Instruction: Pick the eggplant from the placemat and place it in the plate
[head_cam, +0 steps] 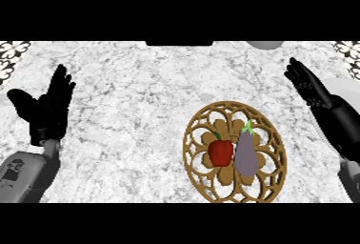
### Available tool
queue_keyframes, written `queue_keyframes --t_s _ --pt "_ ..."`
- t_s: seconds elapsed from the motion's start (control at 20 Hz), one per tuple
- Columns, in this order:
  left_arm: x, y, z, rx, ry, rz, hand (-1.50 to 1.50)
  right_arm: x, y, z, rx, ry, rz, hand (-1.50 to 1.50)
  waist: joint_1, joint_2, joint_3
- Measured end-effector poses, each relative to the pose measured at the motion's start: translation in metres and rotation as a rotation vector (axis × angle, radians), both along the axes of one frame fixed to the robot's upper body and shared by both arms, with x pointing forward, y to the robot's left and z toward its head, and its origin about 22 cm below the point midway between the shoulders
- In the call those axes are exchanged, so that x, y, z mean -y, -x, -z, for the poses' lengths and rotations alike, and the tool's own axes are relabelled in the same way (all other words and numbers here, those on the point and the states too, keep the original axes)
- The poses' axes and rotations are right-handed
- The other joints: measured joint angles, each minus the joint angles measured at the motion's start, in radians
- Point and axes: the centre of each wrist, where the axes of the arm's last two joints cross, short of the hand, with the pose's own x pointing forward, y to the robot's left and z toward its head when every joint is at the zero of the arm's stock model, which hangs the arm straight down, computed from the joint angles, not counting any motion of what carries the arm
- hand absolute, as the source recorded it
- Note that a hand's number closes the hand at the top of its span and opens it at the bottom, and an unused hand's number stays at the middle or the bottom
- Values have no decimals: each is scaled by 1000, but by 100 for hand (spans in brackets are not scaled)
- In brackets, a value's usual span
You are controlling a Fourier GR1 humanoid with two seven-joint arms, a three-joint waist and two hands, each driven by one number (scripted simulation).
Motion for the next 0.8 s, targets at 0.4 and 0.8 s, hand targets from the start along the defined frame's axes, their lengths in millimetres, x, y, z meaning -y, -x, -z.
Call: queue_keyframes --t_s 0.4,0.8 --pt "33 -5 -38 194 -111 277 0 16 30 113 -778 -53 53 -150 61 57 -10" --pt "68 1 -52 276 -180 576 0 33 20 98 -1042 307 -150 -150 167 34 -43"
